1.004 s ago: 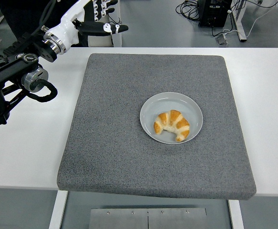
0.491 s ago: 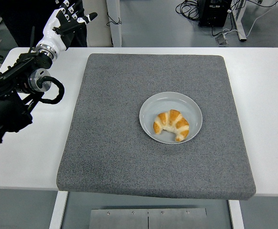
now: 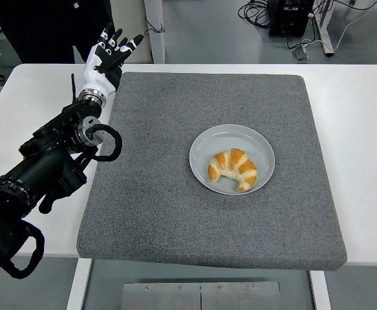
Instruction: Place the bread on the plate
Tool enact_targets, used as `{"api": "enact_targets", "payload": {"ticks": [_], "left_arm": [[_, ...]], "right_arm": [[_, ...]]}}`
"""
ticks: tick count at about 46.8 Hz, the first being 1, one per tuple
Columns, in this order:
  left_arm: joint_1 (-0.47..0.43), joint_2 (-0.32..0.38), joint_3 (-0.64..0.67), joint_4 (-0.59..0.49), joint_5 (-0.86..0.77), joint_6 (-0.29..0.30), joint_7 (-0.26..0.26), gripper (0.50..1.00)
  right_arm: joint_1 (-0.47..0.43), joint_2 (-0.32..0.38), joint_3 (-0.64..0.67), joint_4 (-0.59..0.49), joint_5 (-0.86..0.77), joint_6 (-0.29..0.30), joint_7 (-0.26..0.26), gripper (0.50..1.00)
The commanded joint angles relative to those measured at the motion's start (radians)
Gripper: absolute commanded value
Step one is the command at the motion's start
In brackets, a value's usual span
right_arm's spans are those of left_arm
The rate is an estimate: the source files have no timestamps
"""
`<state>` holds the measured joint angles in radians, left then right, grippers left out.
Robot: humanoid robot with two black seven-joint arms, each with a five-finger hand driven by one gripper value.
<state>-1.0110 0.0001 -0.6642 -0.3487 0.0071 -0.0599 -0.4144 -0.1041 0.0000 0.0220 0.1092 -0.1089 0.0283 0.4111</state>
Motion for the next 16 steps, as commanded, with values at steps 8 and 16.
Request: {"api": "enact_targets", "payload": {"ticks": [8,16], "left_arm": [[0.005,0.0,-0.025,0.02,-0.015,-0.043,0.002,0.972],[0.005,0.0,-0.031,0.039,-0.021,-0.047,0.017,0.972]], "right_arm": [[0.004,0.0,-0.001,0.004,0.002,0.002,0.0,1.0],[0.007,0.0,0.003,0.003,0.0,0.001,0.0,1.0]]}}
